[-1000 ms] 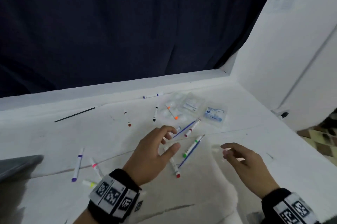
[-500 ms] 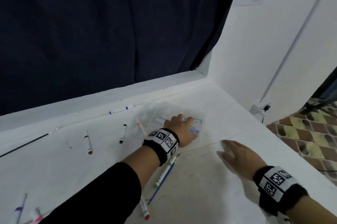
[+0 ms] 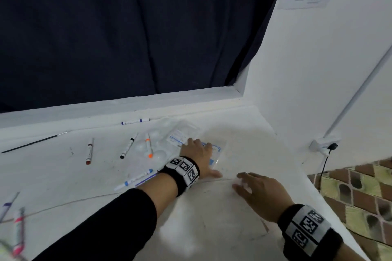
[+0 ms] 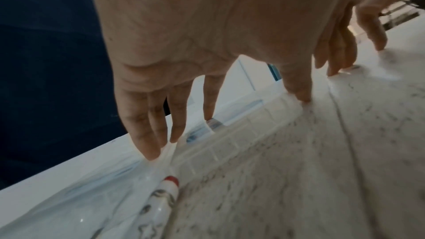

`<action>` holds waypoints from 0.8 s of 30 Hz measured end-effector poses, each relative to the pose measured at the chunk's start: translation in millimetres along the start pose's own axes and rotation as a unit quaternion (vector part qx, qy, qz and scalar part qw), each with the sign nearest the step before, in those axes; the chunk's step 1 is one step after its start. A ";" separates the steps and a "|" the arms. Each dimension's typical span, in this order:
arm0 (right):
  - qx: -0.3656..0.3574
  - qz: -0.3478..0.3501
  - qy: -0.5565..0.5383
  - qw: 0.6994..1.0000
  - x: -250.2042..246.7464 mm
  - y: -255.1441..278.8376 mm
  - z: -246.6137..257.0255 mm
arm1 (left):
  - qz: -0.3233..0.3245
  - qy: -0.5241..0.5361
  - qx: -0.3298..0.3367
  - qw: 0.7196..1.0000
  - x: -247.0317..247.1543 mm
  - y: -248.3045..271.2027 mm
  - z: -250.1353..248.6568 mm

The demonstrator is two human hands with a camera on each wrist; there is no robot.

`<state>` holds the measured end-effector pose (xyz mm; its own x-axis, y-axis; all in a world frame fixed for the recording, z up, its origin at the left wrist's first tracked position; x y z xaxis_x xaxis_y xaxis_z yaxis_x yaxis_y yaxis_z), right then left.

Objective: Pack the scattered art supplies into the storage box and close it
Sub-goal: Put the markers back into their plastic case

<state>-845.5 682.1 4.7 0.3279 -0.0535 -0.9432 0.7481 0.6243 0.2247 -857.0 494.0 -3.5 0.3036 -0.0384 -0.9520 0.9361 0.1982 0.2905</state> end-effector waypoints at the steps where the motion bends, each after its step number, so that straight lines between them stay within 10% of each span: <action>1: -0.005 0.001 -0.003 1.000 -0.2 -0.6 -0.5 | 0.002 0.010 -0.002 1.000 -0.1 0.6 -1.3; 24: -0.012 0.015 -0.114 0.993 -7.2 -20.3 -19.0 | 0.048 0.058 0.066 0.995 0.7 10.8 -19.3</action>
<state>-874.0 684.7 2.3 0.4740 -0.2089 -0.8554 0.7234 0.6462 0.2431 -850.1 515.1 -2.9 0.3776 0.0889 -0.9217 0.9211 0.0656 0.3837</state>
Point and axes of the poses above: each hand's wrist, its own y-axis away from the middle knuckle, its own x-axis out of the palm, z = x × y, the point moved 7 cm from there along -y, towards the middle knuckle, and after that the axes turned 3 degrees about z, right-handed, at the moved point
